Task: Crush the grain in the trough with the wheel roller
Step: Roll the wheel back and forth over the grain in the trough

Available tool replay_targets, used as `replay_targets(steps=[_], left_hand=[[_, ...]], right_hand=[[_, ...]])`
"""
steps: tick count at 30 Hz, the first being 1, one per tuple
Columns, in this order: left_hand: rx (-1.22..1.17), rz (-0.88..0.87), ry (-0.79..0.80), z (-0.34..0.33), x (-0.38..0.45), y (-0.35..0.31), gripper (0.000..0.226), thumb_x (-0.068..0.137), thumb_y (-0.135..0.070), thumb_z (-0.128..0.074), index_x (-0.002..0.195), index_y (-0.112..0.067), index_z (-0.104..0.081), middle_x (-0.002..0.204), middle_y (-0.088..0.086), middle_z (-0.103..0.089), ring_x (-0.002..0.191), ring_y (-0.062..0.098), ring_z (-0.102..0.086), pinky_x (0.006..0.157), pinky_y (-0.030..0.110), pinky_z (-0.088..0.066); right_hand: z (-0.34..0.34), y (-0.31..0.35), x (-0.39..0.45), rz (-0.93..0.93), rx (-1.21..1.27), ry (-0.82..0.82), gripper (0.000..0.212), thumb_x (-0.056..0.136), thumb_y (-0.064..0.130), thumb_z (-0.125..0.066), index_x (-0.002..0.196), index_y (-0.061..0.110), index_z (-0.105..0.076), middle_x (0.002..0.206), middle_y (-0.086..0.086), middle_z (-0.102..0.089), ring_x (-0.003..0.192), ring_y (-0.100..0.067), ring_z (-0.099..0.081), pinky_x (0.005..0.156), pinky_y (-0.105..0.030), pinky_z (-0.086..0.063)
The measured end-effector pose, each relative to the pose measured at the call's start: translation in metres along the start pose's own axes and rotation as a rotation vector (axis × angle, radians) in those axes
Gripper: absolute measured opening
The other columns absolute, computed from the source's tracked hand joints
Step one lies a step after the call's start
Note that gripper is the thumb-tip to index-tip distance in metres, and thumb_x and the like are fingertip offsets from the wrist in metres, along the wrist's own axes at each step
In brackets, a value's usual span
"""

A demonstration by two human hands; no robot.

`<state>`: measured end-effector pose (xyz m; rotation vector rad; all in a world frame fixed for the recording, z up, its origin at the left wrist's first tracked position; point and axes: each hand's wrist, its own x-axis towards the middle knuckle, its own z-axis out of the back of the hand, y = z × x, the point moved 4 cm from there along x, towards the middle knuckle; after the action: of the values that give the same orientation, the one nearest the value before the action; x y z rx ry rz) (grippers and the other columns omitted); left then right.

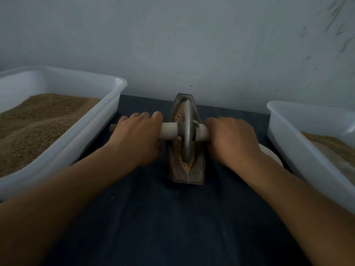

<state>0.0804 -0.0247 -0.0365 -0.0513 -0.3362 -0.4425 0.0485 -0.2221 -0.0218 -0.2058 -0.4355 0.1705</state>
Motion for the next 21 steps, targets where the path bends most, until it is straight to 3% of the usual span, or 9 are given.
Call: replay_targets(steps=[6,9,11,15,18,21], left_hand=[[0.015,-0.009,-0.044,0.003,-0.006,-0.001,0.050,0.078,-0.042,-0.071,0.092,-0.030,-0.025,0.088,-0.006,-0.043,0.078,0.015,-0.039,0.071,0.036,-0.036],[0.054,0.014,-0.027,-0.001,0.003,-0.002,0.051,0.077,-0.039,-0.073,0.092,-0.028,-0.026,0.089,-0.004,-0.047,0.078,0.017,-0.045,0.073,0.037,-0.036],[0.090,0.035,0.005,-0.003,0.015,-0.001,0.050,0.078,-0.037,-0.074,0.092,-0.026,-0.027,0.096,0.000,-0.056,0.083,0.021,-0.055,0.072,0.036,-0.035],[0.125,0.097,0.099,-0.010,0.046,0.001,0.038,0.082,-0.029,-0.073,0.098,-0.022,-0.040,0.102,0.005,-0.061,0.088,0.025,-0.058,0.069,0.037,-0.036],[0.132,0.142,0.126,-0.013,0.069,0.003,0.033,0.083,-0.024,-0.071,0.111,-0.018,-0.056,0.106,0.008,-0.062,0.097,0.028,-0.060,0.069,0.038,-0.038],[0.143,0.160,0.179,-0.016,0.087,0.005,0.037,0.084,-0.022,-0.069,0.119,-0.016,-0.058,0.110,0.010,-0.062,0.099,0.029,-0.060,0.069,0.038,-0.039]], right_hand=[[0.001,0.001,-0.012,0.002,0.014,-0.083,0.021,0.081,0.024,-0.070,0.082,0.020,-0.050,0.074,-0.001,-0.056,0.062,-0.018,-0.035,0.059,-0.032,-0.024],[-0.011,-0.004,-0.003,-0.023,-0.015,-0.010,0.028,0.084,0.028,-0.068,0.083,0.024,-0.040,0.072,0.005,-0.043,0.063,-0.018,-0.036,0.061,-0.031,-0.024],[-0.020,-0.009,0.010,-0.043,-0.002,0.029,0.027,0.084,0.028,-0.066,0.084,0.023,-0.039,0.072,0.005,-0.044,0.064,-0.021,-0.039,0.062,-0.032,-0.024],[-0.039,-0.016,0.038,-0.041,0.002,0.047,0.021,0.082,0.025,-0.067,0.094,0.016,-0.052,0.087,-0.007,-0.063,0.080,-0.032,-0.060,0.063,-0.033,-0.029],[-0.053,-0.025,0.060,-0.062,0.031,0.097,0.020,0.083,0.020,-0.066,0.100,0.014,-0.060,0.096,-0.011,-0.066,0.088,-0.034,-0.063,0.064,-0.032,-0.036],[-0.062,-0.031,0.081,-0.061,0.005,0.184,0.024,0.084,0.022,-0.068,0.107,0.014,-0.065,0.105,-0.013,-0.067,0.094,-0.032,-0.064,0.067,-0.029,-0.036]])
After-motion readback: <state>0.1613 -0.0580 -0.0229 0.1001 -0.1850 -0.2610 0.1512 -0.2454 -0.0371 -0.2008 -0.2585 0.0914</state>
